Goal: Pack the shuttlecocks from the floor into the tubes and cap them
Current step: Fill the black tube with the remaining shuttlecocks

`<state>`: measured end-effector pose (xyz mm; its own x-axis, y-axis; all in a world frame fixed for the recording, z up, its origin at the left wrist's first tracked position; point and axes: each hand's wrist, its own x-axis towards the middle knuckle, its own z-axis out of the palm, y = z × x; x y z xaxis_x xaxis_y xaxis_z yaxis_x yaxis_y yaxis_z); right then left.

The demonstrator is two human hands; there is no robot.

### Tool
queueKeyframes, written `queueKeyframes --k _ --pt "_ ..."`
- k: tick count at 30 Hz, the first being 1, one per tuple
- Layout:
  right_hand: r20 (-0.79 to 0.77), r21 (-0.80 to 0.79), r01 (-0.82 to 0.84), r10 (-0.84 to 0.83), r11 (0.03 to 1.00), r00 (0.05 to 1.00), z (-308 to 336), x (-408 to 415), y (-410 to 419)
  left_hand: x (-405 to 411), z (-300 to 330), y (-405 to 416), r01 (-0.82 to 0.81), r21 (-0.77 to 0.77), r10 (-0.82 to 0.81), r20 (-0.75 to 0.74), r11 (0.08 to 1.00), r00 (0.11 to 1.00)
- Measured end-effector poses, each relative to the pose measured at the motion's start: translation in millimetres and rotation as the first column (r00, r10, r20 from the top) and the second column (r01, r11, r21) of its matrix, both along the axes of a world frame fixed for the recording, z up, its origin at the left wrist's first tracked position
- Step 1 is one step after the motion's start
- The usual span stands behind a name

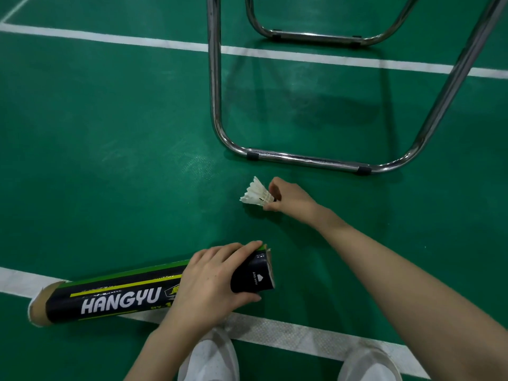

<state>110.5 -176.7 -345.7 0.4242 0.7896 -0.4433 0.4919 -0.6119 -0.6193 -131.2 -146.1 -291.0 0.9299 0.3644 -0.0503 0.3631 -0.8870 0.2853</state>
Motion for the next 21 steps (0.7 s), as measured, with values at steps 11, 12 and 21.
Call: queueKeyframes --k 11,12,21 --pt "-0.164 0.084 0.226 -0.211 0.970 0.964 17 -45 -103 -3 0 -2 -0.007 -0.020 0.007 0.005 1.000 1.000" --pt "-0.144 0.094 0.223 -0.209 0.970 0.967 20 -50 -113 -3 -1 -3 -0.008 -0.015 0.008 0.010 1.000 1.000" --pt "-0.440 0.295 0.728 -0.588 0.619 0.678 22 -95 -150 1 0 -16 -0.028 -0.026 0.028 0.026 0.999 0.999"
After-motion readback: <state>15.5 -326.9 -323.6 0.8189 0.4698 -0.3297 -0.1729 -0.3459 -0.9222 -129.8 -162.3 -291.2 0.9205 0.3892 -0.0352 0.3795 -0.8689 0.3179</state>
